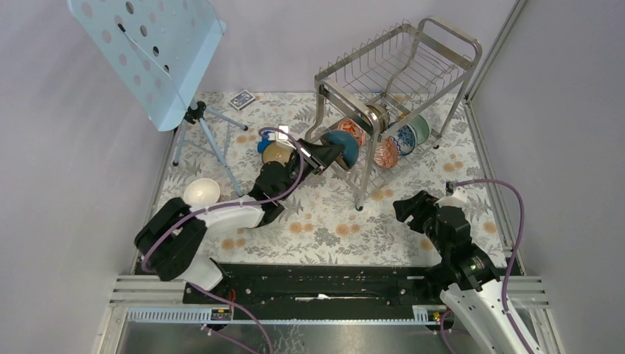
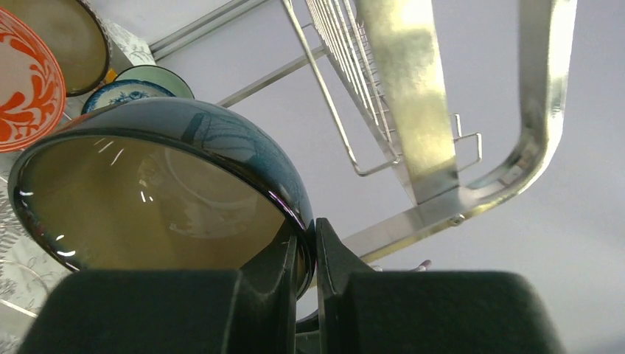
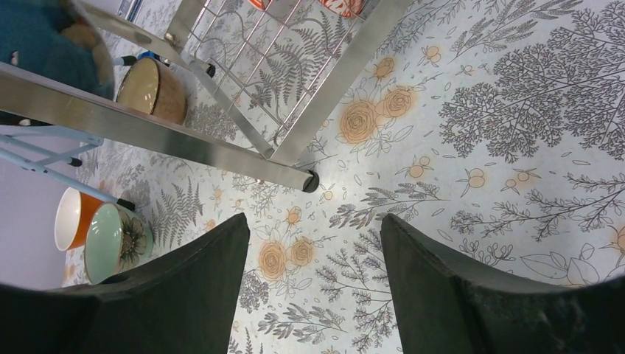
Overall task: Unload the bowls from the dish rack
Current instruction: Pick up the bowl from the dish rack, then place the bowl with the bowl.
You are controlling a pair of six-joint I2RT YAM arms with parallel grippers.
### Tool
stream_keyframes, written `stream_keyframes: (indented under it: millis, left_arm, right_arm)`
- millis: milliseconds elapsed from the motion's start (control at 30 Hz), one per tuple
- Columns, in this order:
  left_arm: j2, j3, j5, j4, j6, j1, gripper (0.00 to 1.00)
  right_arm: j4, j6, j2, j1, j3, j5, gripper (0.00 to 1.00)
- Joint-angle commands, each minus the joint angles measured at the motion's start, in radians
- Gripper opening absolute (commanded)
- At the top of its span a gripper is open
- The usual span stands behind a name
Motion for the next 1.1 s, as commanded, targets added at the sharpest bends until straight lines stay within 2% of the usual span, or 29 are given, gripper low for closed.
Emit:
stream_keyframes:
  millis: [0, 167, 333, 400, 500, 667, 900, 1067]
  left_arm:
    - [-0.196, 0.012, 0.001, -0.091, 0.106, 0.006, 0.0]
    - [-0.377, 0.034, 0.064, -0.416, 0.243, 0.006, 0.0]
    - [-0.484, 0.166, 0.138, -0.843, 0.446, -0.001, 0.0]
    - [-0.505, 0.218, 0.119, -1.031, 0.551, -0.039, 0.0]
    - [-0.535, 0.258, 0.05, -1.204, 0.665, -0.107, 0.0]
    - [-0.545, 0.306, -0.057, -1.381, 0.784, -0.241, 0.0]
    - [-0.478, 0.36, -0.327, -1.519, 0.946, -0.567, 0.0]
    - [-0.444, 0.32, -0.376, -1.529, 1.027, -0.653, 0.0]
  right_arm:
    - [0.017, -0.016, -0.009, -0.005, 0.01, -0.032, 0.74]
    - [0.022, -0.021, 0.001, -0.004, 0.017, -0.068, 0.75]
    - [0.02, -0.023, 0.037, -0.004, 0.03, -0.111, 0.79]
    - [0.02, -0.024, 0.053, -0.005, 0.034, -0.13, 0.8]
    - [0.035, -0.03, 0.071, -0.005, 0.038, -0.184, 0.83]
    - [0.09, -0.078, 0.104, -0.005, 0.061, -0.435, 0.85]
    - [-0.016, -0.112, 0.143, -0.005, 0.13, -0.46, 0.84]
    - [-0.112, -0.137, 0.2, -0.005, 0.205, -0.476, 0.84]
